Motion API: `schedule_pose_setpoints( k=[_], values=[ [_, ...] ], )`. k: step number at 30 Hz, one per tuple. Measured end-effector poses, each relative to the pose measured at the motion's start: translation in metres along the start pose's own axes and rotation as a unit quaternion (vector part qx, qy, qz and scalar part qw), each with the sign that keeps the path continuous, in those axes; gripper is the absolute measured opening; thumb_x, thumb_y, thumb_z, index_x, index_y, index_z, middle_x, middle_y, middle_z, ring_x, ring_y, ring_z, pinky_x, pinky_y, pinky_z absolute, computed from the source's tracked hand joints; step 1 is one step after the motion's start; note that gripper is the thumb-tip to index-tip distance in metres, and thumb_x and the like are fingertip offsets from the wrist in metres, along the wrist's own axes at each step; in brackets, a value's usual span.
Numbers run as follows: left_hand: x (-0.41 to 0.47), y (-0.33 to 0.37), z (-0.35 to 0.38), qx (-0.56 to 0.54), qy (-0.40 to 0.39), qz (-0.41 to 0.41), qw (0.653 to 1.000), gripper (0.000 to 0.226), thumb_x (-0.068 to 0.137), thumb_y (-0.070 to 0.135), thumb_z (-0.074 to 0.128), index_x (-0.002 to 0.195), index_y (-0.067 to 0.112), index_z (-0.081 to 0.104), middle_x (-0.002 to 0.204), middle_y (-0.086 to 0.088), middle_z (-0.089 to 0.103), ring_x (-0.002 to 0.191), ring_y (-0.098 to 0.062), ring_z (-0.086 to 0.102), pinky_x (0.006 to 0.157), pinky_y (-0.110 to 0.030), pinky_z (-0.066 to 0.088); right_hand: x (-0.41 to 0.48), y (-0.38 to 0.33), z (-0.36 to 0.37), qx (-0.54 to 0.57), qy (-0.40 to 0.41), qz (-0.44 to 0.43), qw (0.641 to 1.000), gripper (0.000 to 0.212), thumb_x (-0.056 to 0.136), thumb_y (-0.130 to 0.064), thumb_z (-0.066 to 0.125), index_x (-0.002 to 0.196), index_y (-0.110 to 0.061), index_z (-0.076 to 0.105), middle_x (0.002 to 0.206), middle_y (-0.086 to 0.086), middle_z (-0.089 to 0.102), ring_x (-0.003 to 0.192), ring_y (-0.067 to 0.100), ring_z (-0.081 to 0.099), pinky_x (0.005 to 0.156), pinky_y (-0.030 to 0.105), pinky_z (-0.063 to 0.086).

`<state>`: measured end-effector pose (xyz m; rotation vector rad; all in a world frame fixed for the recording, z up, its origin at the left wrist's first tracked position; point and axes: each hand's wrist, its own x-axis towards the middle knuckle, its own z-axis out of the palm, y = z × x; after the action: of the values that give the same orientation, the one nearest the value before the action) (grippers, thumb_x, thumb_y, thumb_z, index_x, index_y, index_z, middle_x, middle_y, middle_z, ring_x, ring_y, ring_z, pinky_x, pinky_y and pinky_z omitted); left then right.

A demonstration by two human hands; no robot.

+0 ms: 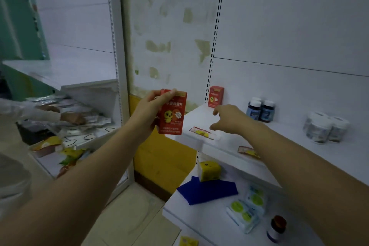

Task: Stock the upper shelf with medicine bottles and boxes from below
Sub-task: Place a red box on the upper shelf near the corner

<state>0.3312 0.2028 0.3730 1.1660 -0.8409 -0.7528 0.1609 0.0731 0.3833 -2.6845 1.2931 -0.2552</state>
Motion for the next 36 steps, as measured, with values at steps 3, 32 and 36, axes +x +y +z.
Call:
schedule_pose_setpoints(
  k=[3, 32, 36],
  values=[
    [0.051, -0.012, 0.0, -0.005, -0.013, 0.002, 1.0, 0.039, 0.083, 0.037, 0.065, 0.116, 0.018, 0.055, 0.106, -0.004, 0.064, 0.094, -0.024, 0.065, 0.075, -0.037, 0.055, 0.045, 0.012, 0.007, 0.012, 0.007, 0.019, 1.0, 0.058, 0.085, -0.028, 0.067, 0.135, -0.009, 0.046, 0.134, 0.013, 0.05, 0.116, 0.027, 0.052, 0.087, 0.031, 0.044],
    [0.331, -0.096, 0.103, 0.223, -0.381, -0.011, 0.897, 0.06, 0.069, 0.031, 0.082, 0.121, 0.017, 0.056, 0.111, -0.001, 0.066, 0.098, -0.015, 0.064, 0.085, -0.028, 0.052, 0.198, 0.092, 0.0, 0.312, 0.025, 0.238, 0.919, 0.063, 0.076, -0.005, 0.076, 0.129, -0.017, 0.043, 0.11, -0.004, 0.056, 0.094, 0.013, 0.061, 0.076, 0.024, 0.056],
    [0.349, -0.105, 0.087, 0.453, -0.341, 0.08, 0.82, 0.042, 0.078, 0.034, 0.074, 0.111, 0.016, 0.055, 0.11, 0.0, 0.059, 0.096, -0.017, 0.054, 0.081, -0.027, 0.043, 0.207, 0.099, 0.016, 0.304, 0.051, 0.284, 0.908, 0.066, 0.075, -0.001, 0.076, 0.13, -0.012, 0.041, 0.114, 0.003, 0.057, 0.097, 0.019, 0.06, 0.081, 0.03, 0.056]
  ],
)
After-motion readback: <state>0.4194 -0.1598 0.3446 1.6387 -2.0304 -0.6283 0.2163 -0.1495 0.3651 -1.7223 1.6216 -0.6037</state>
